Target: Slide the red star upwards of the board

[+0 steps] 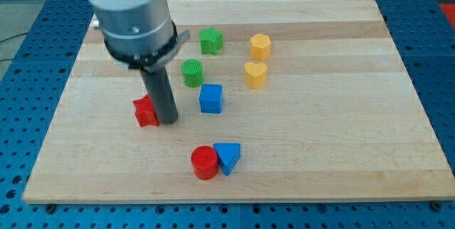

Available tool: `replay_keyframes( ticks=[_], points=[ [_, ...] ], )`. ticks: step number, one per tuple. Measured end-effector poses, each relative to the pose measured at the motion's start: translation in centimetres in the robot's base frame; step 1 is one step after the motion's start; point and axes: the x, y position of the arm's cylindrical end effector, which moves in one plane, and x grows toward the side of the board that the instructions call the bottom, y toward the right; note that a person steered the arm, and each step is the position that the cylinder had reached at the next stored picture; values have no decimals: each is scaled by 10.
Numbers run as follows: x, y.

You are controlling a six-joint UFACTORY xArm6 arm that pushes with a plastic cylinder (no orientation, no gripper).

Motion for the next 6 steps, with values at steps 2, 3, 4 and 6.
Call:
replay_keyframes(
  ticks=[2, 3, 4, 6],
  points=[
    [-11, -5],
    [9, -16],
    [22, -67],
    [-18, -79]
  ],
)
